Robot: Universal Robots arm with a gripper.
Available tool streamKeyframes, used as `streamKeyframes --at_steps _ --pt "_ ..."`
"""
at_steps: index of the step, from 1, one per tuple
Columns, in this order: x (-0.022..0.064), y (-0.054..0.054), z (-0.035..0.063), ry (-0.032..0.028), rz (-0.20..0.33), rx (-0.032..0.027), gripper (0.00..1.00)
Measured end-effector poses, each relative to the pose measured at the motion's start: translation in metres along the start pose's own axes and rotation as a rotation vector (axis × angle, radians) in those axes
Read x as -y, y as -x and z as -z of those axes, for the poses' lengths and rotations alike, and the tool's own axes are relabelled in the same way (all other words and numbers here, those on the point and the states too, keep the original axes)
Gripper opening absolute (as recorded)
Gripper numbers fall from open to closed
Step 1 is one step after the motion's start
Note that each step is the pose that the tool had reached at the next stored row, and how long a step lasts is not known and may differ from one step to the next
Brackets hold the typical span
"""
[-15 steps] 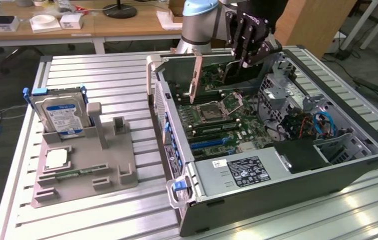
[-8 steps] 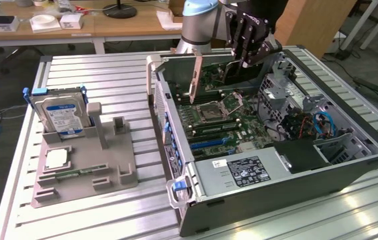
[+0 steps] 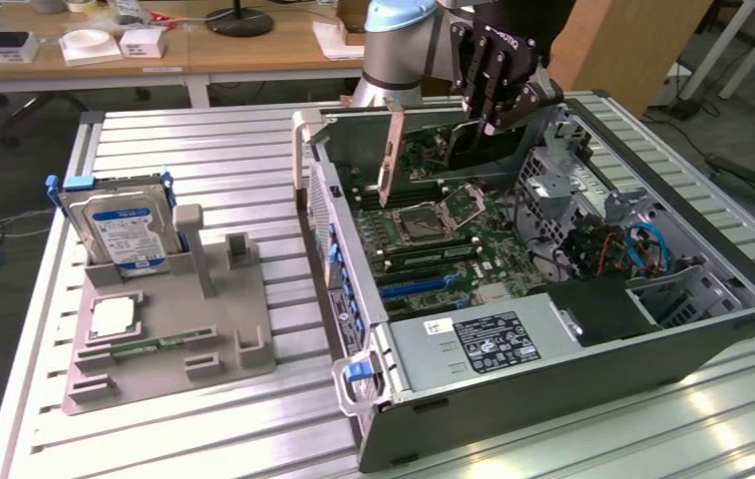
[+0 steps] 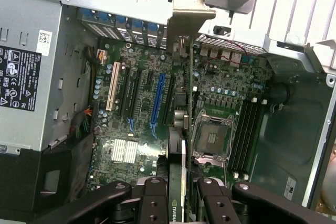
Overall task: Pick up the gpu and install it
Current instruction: 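Insert the gpu into the slot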
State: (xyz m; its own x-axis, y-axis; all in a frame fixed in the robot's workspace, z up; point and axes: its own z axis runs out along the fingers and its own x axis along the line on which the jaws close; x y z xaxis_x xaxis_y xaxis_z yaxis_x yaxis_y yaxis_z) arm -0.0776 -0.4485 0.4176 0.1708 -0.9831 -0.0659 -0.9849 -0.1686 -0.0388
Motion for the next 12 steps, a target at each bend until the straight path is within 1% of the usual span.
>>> streamKeyframes --at_steps 6,12 --pt "0.0 0.0 0.0 -0.0005 -0.007 -0.0004 0.26" --pt "0.0 0.0 -0.0004 -0.0047 -0.071 -0.0028 0.26"
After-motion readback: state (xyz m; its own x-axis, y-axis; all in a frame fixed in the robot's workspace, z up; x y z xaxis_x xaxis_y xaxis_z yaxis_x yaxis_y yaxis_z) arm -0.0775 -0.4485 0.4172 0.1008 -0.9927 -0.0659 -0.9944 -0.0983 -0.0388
